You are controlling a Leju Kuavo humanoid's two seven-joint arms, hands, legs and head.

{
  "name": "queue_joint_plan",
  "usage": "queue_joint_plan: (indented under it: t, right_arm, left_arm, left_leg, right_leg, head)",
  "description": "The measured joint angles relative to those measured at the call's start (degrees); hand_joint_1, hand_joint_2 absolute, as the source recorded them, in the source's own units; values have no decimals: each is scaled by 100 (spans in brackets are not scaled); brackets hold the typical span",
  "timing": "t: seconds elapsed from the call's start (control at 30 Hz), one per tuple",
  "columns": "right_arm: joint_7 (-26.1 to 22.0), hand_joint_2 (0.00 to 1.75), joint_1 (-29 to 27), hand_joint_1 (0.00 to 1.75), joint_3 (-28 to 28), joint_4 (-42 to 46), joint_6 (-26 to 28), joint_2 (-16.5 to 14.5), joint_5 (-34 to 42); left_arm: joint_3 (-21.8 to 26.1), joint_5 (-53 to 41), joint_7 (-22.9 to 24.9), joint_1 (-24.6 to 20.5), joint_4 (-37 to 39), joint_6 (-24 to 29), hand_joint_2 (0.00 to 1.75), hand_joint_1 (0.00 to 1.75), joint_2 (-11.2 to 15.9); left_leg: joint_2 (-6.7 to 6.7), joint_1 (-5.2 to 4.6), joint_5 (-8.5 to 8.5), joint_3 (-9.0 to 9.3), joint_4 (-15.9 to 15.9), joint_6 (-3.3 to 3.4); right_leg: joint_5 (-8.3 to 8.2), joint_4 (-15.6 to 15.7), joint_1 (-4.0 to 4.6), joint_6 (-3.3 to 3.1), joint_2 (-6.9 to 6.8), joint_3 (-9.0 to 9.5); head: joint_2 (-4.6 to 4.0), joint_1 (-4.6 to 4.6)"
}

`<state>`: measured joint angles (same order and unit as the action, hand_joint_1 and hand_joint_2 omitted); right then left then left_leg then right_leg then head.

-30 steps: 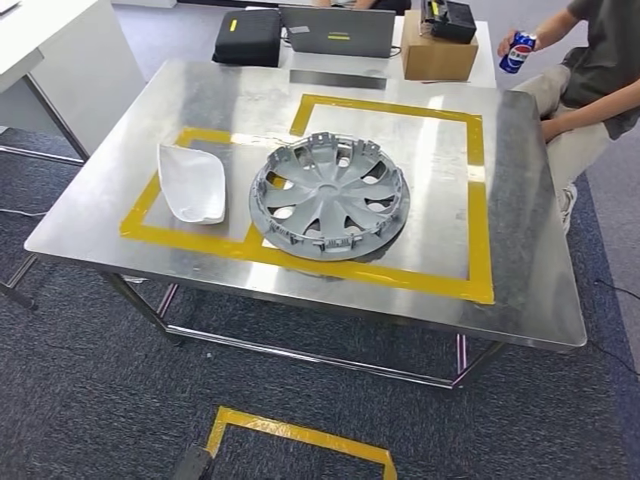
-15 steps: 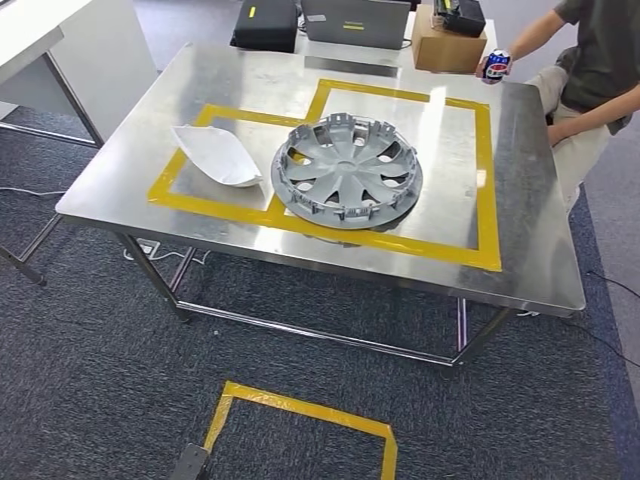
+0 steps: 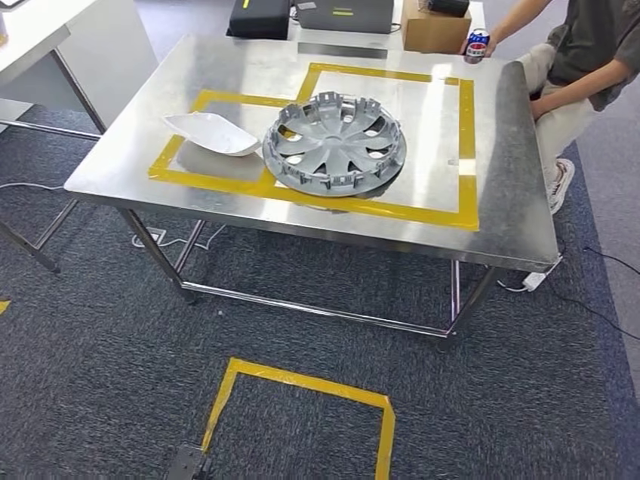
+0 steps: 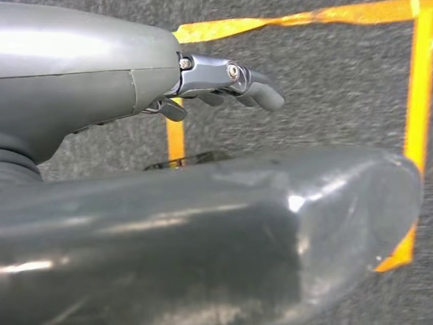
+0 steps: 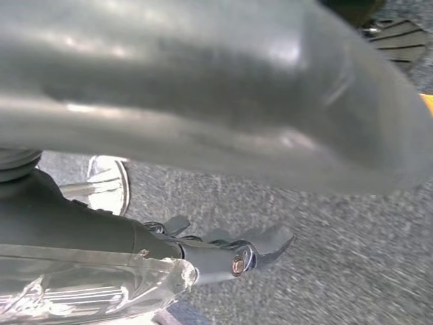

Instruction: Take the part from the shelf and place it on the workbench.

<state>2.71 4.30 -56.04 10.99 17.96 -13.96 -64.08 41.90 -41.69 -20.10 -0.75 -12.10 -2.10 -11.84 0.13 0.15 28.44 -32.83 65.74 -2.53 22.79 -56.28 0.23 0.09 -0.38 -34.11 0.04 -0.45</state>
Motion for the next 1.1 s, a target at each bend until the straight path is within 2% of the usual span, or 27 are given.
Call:
queue_joint_plan:
  t: [0.07,0.1,0.17,0.2,0.23,0.27,0.33,0.37,0.4,0.43,0.47,0.5,0.57,0.6,0.63,0.67,0.7,0.73,0.77,0.83,0.87,0.9,0.93,0.97,1.03,1.07,1.1]
  right_arm:
    - [-4,0,-13,0,45,0,14,-46,-129]
    - [-12,0,-19,0,75,0,36,-67,-182]
    - [-101,0,-44,0,114,0,115,-102,-200]
    - [-194,0,-63,0,119,0,156,-115,-180]
    - [-286,0,-84,0,121,-1,171,-129,-154]
    - [-336,0,-98,0,123,-1,147,-141,-138]
    - [-219,0,-93,0,129,-3,4,-162,-158]
    - [-83,0,-83,0,139,-5,-90,-170,-205]
    - [21,0,-77,0,159,-7,-172,-182,-272]
    - [61,0,-74,0,191,-8,-241,-205,-355]
    - [15,0,-69,0,238,-10,-288,-240,-450]
    - [-115,0,-56,0,300,-13,-297,-284,-545]
    - [-492,0,-4,0,470,-57,-217,-366,-695]
    - [-667,0,27,0,563,-107,-118,-392,-730]
    - [-777,0,57,0,654,-182,-19,-409,-739]
    - [-789,0,86,0,730,-272,52,-422,-723]
    - [-718,0,123,0,792,-373,58,-438,-690]
    - [-587,0,162,0,837,-464,-3,-448,-648]
    - [-449,0,197,0,865,-545,-96,-455,-602]
    - [-257,0,255,0,887,-659,-302,-457,-502]
    - [-225,0,277,0,881,-702,-435,-457,-406]
    - [-235,0,300,0,854,-736,-610,-456,-259]
    - [-287,0,320,0,795,-761,-813,-456,-63]
    - [-380,0,332,0,701,-776,-954,-455,141]
    - [-573,0,338,0,482,-789,-953,-455,401]
    - [-633,0,333,0,404,-798,-861,-455,433]
    - [-652,0,329,0,357,-813,-822,-455,419]
  left_arm:
    - [-11,-74,208,-42,3,-30,0,0,-26]
    - [-15,-99,343,-59,7,-39,0,0,-43]
    - [-22,-165,599,-62,21,-78,0,0,-76]
    - [-31,-218,698,-52,28,-86,0,0,-90]
    - [-40,-257,744,-42,34,-71,0,0,-104]
    - [-48,-267,710,-35,38,-43,0,0,-111]
    - [-51,-191,388,-35,40,8,0,0,-107]
    - [-48,-141,156,-37,40,23,0,0,-92]
    - [-43,-99,-42,-40,40,47,0,0,-71]
    - [-35,-63,-158,-43,40,90,0,0,-47]
    - [-22,-30,-167,-47,40,144,0,0,-25]
    - [-8,-12,-63,-55,40,207,0,0,-8]
    - [16,4,277,-66,40,328,0,0,11]
    - [33,51,391,-68,40,364,0,0,15]
    - [71,143,432,-66,40,374,0,0,16]
    - [134,255,408,-60,40,359,0,0,16]
    - [211,350,364,-54,40,330,0,0,16]
    - [277,400,324,-48,40,296,0,0,16]
    - [320,401,299,-45,40,269,0,0,20]
    - [355,358,280,-58,40,226,0,0,28]
    - [368,338,273,-68,40,204,0,0,34]
    - [381,323,268,-76,40,183,0,0,39]
    - [393,324,269,-79,40,168,0,0,45]
    - [409,341,293,-79,40,169,0,0,50]
    - [479,429,378,-82,37,245,0,0,49]
    - [535,485,419,-82,32,310,0,0,39]
    - [594,533,439,-79,27,375,0,0,19]
  left_leg:
    - [-5,-3,12,587,-829,59]
    - [-8,-15,60,731,-1070,103]
    - [-6,-38,43,725,-1180,212]
    - [1,-42,-7,683,-1179,254]
    - [9,-39,-65,630,-1180,297]
    - [16,-32,-133,559,-1184,331]
    - [19,-41,-275,385,-1181,367]
    - [19,-49,-352,287,-1176,370]
    - [19,-57,-426,192,-1172,368]
    - [18,-66,-499,96,-1165,362]
    - [18,-73,-569,6,-1160,350]
    - [17,-78,-632,-66,-1151,336]
    - [16,-97,-751,-172,-1133,291]
    - [18,-99,-807,-198,-1127,266]
    - [19,-98,-863,-217,-1128,235]
    - [19,-89,-917,-233,-1129,202]
    - [15,-76,-901,-265,-1111,165]
    - [10,-66,-772,-320,-1026,127]
    - [6,-59,-530,-402,-839,92]
    - [3,-40,117,-610,-150,33]
    - [4,-31,314,-684,226,11]
    - [4,-21,364,-701,502,-6]
    - [5,-12,279,-634,609,-18]
    - [5,-1,120,-473,522,-28]
    - [5,30,-81,124,-152,-47]
    - [-1,36,-48,427,-571,-26]
    - [-4,38,14,637,-887,8]
  right_leg:
    - [-97,-54,18,52,1,-119]
    - [-151,-68,23,84,-3,-154]
    - [-257,-66,9,147,-6,-199]
    - [-224,-88,-6,180,-2,-224]
    - [-74,-202,-16,212,4,-277]
    - [181,-438,-22,242,10,-360]
    - [789,-1178,-24,283,14,-555]
    - [950,-1519,-24,289,14,-603]
    - [972,-1720,-24,284,14,-580]
    - [867,-1726,-22,269,14,-457]
    - [696,-1527,-19,246,15,-227]
    - [571,-1162,-14,215,18,88]
    - [590,-294,4,160,22,717]
    - [665,-21,16,137,24,877]
    - [709,110,31,113,22,925]
    - [677,116,36,82,18,878]
    - [623,114,37,41,10,820]
    - [553,112,32,-7,2,754]
    - [473,117,21,-43,-4,672]
    - [314,113,17,-81,-7,495]
    - [233,107,16,-79,-8,399]
    - [153,98,16,-73,-9,301]
    - [78,85,15,-64,-10,191]
    - [9,66,11,-50,-10,89]
    - [-95,1,11,-3,-4,-87]
    - [-140,-42,17,28,-2,-157]
    - [-190,-76,25,60,-1,-209]
  head:
    - [1,2]
    - [1,1]
    - [1,1]
    - [0,-4]
    - [0,5]
    - [0,13]
    - [0,41]
    - [0,45]
    - [0,46]
    - [0,45]
    - [0,45]
    - [1,43]
    - [1,38]
    - [1,41]
    - [1,49]
    - [1,57]
    - [0,71]
    - [1,66]
    - [0,53]
    - [0,23]
    - [0,17]
    - [0,17]
    - [0,16]
    - [0,15]
    - [0,11]
    - [0,12]
    - [0,14]
